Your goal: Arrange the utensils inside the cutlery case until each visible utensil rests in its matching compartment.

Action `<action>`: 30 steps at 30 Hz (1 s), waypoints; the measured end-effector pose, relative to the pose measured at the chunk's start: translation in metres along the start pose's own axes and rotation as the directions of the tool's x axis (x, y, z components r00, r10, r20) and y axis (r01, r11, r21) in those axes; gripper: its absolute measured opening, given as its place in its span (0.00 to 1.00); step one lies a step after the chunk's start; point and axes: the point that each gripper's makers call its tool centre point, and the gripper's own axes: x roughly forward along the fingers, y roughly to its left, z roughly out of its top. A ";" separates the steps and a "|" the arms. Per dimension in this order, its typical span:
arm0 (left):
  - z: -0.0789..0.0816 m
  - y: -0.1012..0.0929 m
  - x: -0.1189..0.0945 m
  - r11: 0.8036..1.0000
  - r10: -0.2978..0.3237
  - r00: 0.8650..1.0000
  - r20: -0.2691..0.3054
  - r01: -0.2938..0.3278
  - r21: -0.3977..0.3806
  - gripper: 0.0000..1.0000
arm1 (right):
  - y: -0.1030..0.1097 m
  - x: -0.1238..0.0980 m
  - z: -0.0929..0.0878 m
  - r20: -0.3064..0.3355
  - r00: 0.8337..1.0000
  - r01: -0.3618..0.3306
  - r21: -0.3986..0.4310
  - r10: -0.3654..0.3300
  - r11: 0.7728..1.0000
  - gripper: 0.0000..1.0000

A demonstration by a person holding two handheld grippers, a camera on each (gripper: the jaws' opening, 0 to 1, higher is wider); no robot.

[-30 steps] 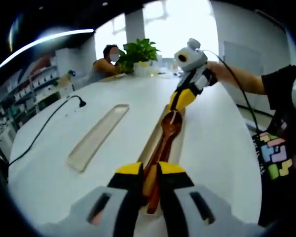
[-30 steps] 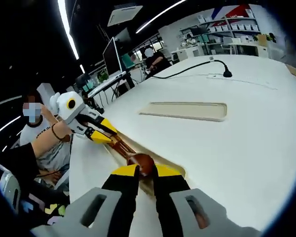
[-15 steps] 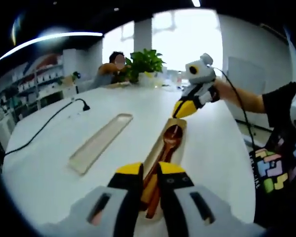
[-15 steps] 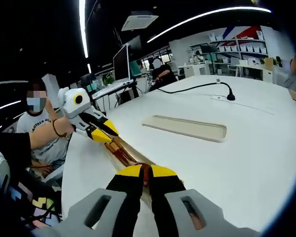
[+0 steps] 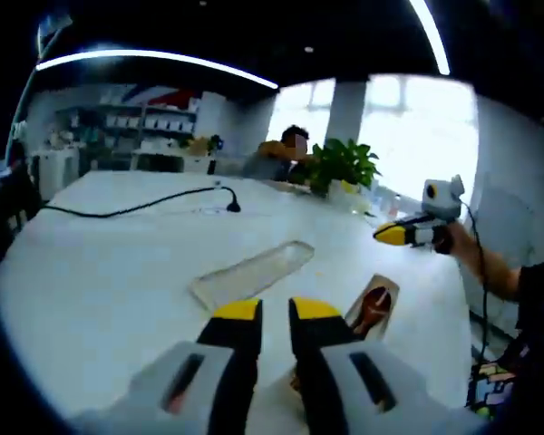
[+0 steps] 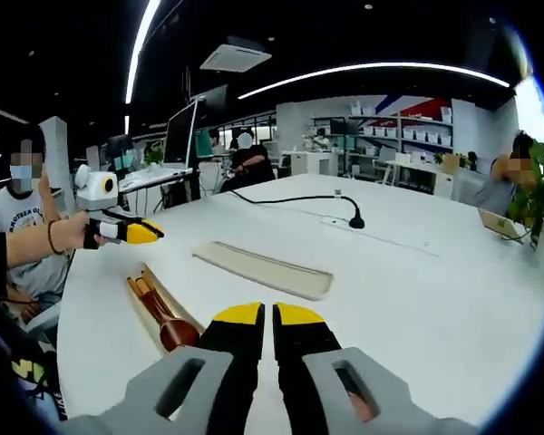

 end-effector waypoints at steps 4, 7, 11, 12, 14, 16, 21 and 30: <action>0.000 0.013 0.004 0.990 0.025 1.000 0.005 -0.024 -0.142 0.13 | -0.010 0.005 -0.002 -0.013 1.000 0.023 0.014 -0.023 1.000 0.03; 0.000 0.018 0.009 0.975 0.036 0.999 -0.010 -0.037 -0.218 0.13 | -0.018 0.011 -0.004 -0.035 0.999 0.038 0.022 -0.038 0.999 0.03; 0.000 0.028 0.016 0.963 0.069 0.997 -0.032 -0.075 -0.258 0.13 | -0.029 0.018 -0.005 -0.064 0.997 0.056 0.030 -0.054 0.998 0.04; 0.000 0.031 0.018 0.960 0.075 0.996 -0.040 -0.083 -0.269 0.13 | -0.031 0.020 -0.004 -0.069 0.996 0.058 0.033 -0.056 0.998 0.04; -0.002 0.035 0.021 0.951 0.087 0.994 -0.069 -0.104 -0.292 0.13 | -0.032 0.024 -0.004 -0.086 0.995 0.059 0.036 -0.056 0.998 0.04; -0.003 0.039 0.025 0.943 0.109 0.990 -0.091 -0.132 -0.305 0.14 | -0.035 0.028 -0.004 -0.099 0.993 0.064 0.030 -0.061 0.998 0.04; -0.006 0.047 0.031 0.934 0.147 0.977 -0.154 -0.188 -0.305 0.18 | -0.041 0.040 -0.005 -0.167 0.984 0.075 0.055 -0.065 0.996 0.06; -0.017 0.058 0.038 0.921 0.199 0.927 -0.319 -0.288 -0.263 0.22 | -0.057 0.062 -0.002 -0.280 0.958 0.080 0.040 -0.066 0.996 0.11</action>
